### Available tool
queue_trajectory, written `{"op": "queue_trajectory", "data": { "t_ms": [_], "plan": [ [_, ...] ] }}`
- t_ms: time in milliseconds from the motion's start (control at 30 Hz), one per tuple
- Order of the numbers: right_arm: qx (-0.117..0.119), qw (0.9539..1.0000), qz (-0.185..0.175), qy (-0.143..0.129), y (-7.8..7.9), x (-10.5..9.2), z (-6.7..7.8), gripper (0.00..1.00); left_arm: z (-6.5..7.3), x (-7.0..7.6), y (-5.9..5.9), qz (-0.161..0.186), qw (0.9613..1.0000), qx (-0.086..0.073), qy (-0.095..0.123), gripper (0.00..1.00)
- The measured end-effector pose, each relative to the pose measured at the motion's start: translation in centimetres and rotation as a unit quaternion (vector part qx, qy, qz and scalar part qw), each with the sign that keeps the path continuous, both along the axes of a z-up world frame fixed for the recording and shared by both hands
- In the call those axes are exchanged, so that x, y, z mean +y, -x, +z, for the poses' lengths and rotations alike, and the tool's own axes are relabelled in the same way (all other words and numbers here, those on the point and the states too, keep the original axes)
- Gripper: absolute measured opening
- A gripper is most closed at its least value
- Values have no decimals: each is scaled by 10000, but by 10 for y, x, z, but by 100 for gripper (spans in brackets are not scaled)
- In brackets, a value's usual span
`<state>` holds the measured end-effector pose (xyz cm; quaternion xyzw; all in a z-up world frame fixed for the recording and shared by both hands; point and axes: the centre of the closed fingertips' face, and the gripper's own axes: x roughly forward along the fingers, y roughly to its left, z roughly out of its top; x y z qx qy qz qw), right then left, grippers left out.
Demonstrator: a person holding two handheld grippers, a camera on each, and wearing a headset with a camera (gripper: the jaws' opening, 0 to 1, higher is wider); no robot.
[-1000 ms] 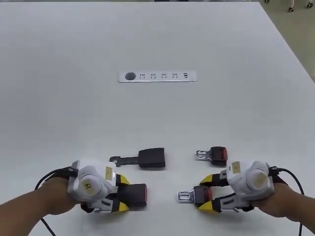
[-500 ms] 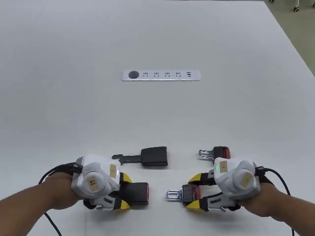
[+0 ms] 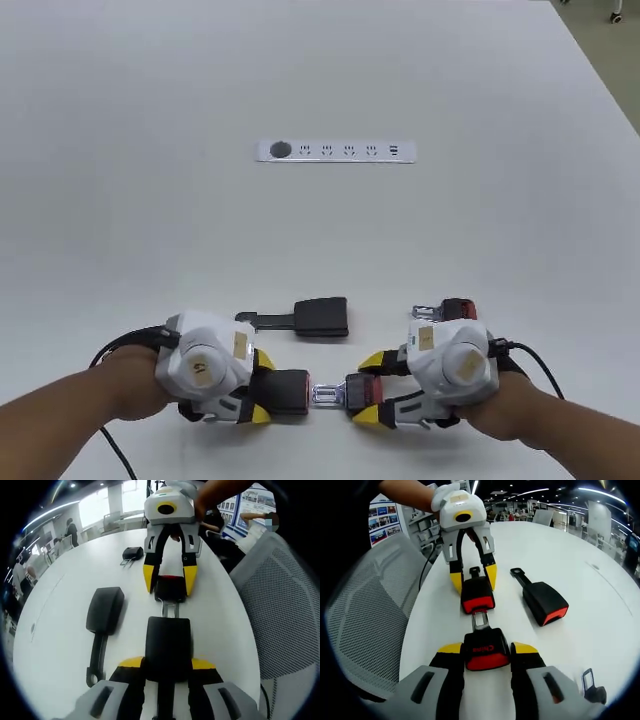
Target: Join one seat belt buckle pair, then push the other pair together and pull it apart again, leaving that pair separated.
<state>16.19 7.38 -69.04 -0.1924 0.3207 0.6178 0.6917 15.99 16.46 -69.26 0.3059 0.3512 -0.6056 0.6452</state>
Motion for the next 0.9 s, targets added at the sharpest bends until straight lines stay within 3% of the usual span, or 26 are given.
{"op": "queue_trajectory", "data": {
  "t_ms": [233, 633, 900],
  "plan": [
    [-9, 10000, -26, -50, 0, 15, 1, 34, 0, 0, -1, -8, 10000, 11, -26, 33],
    [-23, 10000, -58, -45, 1, 17, -1, 34, -1, 0, -1, -131, 9997, -36, -188, 33],
    [-43, 10000, -18, -53, 2, 29, 0, 34, 0, 0, -1, -190, 9995, -28, -265, 32]
  ]
}}
